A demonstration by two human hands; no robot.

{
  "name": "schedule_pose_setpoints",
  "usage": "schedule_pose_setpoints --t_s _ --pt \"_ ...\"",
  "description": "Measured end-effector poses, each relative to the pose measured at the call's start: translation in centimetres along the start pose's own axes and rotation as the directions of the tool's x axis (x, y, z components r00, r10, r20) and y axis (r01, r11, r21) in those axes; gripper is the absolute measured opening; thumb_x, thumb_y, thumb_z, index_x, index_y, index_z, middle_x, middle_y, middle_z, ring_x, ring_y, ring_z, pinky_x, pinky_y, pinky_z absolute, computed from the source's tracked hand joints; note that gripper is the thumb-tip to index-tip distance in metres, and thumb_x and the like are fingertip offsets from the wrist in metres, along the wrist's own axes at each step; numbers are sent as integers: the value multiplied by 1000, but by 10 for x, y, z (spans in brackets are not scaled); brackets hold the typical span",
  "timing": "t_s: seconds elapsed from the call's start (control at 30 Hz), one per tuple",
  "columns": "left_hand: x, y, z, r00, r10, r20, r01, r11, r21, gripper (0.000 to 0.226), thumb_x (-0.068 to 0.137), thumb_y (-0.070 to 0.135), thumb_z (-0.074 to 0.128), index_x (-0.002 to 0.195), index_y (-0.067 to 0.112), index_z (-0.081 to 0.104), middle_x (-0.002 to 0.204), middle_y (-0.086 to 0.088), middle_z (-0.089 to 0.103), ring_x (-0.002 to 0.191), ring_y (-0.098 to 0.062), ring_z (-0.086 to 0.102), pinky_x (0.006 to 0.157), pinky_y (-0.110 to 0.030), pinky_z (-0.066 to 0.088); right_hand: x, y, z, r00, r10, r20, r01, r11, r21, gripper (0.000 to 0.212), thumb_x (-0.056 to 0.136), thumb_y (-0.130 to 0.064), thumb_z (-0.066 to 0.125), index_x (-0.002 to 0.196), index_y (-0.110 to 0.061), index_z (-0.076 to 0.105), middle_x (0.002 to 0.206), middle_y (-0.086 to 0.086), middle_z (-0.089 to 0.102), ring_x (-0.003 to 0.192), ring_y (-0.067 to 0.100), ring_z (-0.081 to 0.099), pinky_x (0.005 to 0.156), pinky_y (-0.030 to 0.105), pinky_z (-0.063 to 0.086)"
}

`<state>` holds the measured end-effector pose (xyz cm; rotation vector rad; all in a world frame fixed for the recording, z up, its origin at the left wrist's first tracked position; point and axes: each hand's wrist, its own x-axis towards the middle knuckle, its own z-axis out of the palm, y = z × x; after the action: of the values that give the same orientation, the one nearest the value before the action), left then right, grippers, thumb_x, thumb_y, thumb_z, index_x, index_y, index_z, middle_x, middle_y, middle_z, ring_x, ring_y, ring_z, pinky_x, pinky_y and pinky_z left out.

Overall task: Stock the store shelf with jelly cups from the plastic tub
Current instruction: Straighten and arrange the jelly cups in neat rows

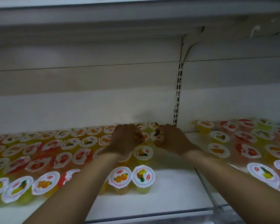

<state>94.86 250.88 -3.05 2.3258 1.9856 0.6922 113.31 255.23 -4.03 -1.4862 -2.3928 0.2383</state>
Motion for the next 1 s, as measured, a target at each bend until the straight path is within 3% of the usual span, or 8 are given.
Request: schedule_pose_setpoints --t_s 0.17,0.27,0.43,0.53,0.67,0.83,1.0 --pt "-2 -1 0 1000 2 11 -2 1000 10 23 87 49 61 97 32 73 100 9 68 88 -11 59 81 -28 43 -4 -1 0 1000 0 17 0 1000 -24 52 86 -45 61 131 -22 48 122 6 51 113 25 54 91 33 43" --pt "-9 6 -4 1000 -4 12 4 999 37 25 91 48 55 107 34 67 107 9 62 101 -14 56 93 -33 37 -16 2 -9 1000 13 12 -12 997 -83 64 86 -56 57 141 -30 38 130 3 45 122 23 47 97 35 40" --pt "-28 16 -8 998 -7 61 1 994 109 26 92 48 52 117 42 58 127 16 52 126 -11 42 105 -30 21 -48 36 -50 983 180 26 -171 960 -221 59 84 -57 57 137 -35 42 138 4 40 129 27 39 103 40 37" --pt "-39 20 -11 994 -36 100 27 995 93 23 90 51 54 110 42 61 122 19 53 121 -10 43 104 -30 25 -70 52 -71 938 337 84 -292 896 -336 59 84 -53 59 137 -36 42 144 3 35 132 26 36 104 41 36" --pt "-45 26 -13 992 -29 126 23 998 52 20 88 53 54 100 41 66 111 18 56 111 -8 50 97 -31 31 -84 56 -77 906 413 89 -353 855 -380 50 82 -40 63 128 -26 51 131 4 49 119 24 50 95 40 47" --pt "-48 29 -16 989 -29 142 25 999 35 21 87 53 58 100 40 68 111 17 57 106 -9 54 95 -30 37 -83 51 -76 917 386 103 -341 891 -299 42 83 -30 63 123 -19 54 123 6 56 110 24 56 87 31 49" --pt "-48 31 -16 989 -28 147 28 1000 1 22 82 47 67 101 37 71 112 13 60 107 -12 56 89 -28 41 -74 18 -51 980 175 94 -173 984 -35 48 76 -30 70 122 -26 56 119 1 49 113 19 49 85 24 42"
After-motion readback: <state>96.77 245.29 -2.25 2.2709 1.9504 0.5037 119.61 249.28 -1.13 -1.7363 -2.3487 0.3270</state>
